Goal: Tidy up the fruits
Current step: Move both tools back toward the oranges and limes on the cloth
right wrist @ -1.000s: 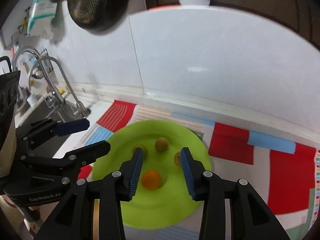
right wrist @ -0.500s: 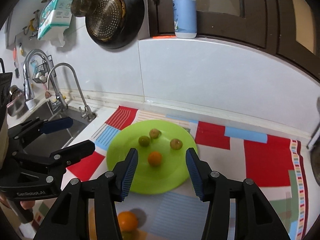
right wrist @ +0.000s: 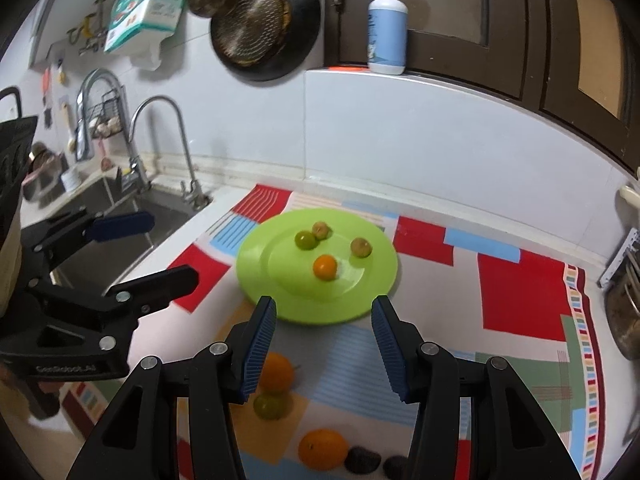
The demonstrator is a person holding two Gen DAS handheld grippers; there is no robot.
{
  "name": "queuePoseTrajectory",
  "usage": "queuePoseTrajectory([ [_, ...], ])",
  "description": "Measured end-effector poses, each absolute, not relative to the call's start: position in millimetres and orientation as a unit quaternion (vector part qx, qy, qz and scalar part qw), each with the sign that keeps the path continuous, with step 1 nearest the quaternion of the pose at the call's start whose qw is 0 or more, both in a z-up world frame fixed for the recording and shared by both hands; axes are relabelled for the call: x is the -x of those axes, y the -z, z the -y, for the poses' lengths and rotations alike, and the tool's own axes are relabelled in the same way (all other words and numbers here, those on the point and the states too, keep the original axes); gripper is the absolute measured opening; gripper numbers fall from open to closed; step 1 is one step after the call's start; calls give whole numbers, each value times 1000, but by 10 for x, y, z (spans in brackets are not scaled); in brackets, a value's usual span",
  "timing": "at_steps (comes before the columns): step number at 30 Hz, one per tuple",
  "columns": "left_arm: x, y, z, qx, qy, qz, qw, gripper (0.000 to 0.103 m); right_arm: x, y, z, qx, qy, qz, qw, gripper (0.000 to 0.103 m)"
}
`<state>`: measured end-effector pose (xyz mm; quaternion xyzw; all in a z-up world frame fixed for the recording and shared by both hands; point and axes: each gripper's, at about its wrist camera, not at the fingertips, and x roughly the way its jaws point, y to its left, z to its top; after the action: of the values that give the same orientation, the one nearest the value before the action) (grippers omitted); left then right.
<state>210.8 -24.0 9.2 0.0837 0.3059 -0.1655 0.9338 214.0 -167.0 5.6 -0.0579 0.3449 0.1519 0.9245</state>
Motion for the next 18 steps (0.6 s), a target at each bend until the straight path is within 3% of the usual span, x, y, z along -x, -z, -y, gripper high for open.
queuePoseTrajectory([
  [15,-1933,276,249,-117,207,-327,915,76,-1914,212,1460,133,-203,-380,893,50],
  [18,-1941,376,268,-124,223,-338,906,72,-1926,305,1422,148,-216,-392,882,50],
])
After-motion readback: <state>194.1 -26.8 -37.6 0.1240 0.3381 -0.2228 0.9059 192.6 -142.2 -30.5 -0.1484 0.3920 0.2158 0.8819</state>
